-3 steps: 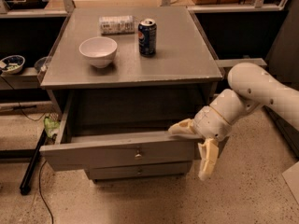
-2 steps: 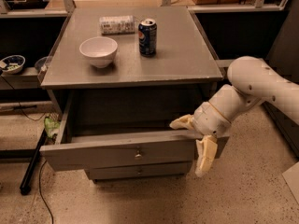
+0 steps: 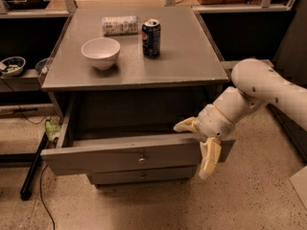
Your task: Open top drawer
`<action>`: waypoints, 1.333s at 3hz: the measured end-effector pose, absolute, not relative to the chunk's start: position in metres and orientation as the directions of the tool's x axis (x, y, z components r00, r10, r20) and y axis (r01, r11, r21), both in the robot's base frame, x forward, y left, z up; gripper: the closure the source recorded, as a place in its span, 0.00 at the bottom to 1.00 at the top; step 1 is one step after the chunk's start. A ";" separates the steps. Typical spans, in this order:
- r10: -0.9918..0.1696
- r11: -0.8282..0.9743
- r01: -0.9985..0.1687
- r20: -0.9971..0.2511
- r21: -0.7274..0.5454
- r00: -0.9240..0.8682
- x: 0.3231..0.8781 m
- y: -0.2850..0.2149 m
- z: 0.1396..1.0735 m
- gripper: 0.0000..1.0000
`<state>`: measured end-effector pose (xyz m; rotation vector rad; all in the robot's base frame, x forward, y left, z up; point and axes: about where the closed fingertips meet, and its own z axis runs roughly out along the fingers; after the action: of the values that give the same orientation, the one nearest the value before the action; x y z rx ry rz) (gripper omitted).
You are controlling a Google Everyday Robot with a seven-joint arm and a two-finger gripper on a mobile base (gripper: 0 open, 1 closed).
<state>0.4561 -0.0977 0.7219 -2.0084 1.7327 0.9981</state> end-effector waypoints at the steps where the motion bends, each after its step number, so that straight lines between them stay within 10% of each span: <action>1: -0.733 -0.222 -0.945 -0.681 0.239 0.000 0.463 -0.096 0.706 0.00; 4: -0.770 -0.221 -0.941 -0.638 0.255 0.007 0.461 -0.088 0.693 0.00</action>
Offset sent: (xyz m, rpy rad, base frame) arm 0.0121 0.0058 -0.0298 0.0262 0.0823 0.0012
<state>0.4613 -0.0881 0.6929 -2.0389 1.7853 1.0183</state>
